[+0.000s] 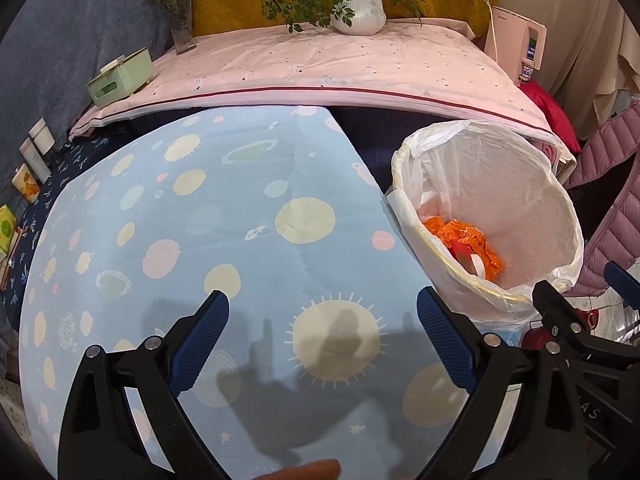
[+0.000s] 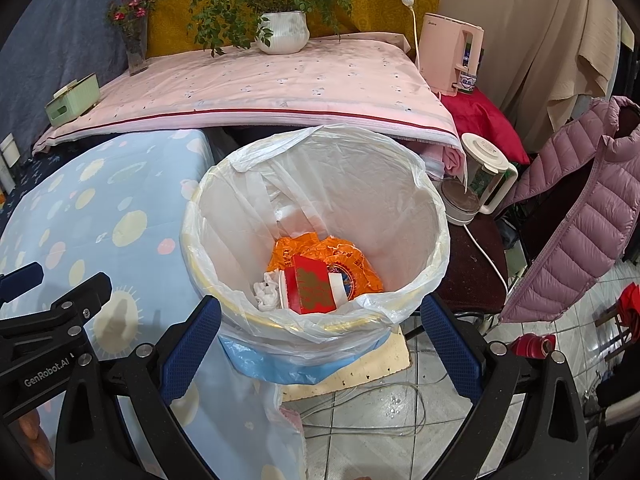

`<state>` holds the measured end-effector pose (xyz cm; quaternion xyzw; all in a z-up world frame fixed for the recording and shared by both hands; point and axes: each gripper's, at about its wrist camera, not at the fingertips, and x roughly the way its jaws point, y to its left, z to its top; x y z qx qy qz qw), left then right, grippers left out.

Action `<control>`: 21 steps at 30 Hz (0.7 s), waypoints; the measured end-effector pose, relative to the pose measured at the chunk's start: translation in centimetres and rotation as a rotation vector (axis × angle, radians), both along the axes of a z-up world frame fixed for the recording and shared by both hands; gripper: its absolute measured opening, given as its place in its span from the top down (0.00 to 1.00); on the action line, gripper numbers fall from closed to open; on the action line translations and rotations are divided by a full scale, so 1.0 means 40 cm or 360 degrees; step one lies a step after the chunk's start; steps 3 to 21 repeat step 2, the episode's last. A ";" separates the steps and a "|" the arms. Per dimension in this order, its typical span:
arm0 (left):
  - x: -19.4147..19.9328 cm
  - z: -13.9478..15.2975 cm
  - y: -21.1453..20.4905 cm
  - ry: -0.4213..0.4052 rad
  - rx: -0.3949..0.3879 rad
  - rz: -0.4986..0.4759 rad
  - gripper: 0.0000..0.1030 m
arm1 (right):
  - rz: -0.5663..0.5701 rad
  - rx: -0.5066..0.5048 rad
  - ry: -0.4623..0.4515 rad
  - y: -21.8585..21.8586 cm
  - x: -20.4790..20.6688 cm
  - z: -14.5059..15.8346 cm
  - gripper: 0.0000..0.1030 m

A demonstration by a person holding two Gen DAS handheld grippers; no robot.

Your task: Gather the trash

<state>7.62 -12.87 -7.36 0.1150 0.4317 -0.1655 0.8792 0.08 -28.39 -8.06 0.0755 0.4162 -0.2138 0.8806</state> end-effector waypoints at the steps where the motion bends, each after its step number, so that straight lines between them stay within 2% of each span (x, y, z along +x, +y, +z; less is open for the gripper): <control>1: 0.000 0.000 0.001 -0.0001 -0.0001 -0.0005 0.12 | -0.0001 0.0000 0.0000 -0.001 -0.003 -0.001 0.07; 21: 0.001 0.000 0.001 -0.0001 -0.0002 -0.0008 0.12 | 0.0001 0.0000 0.0001 -0.001 -0.001 0.000 0.07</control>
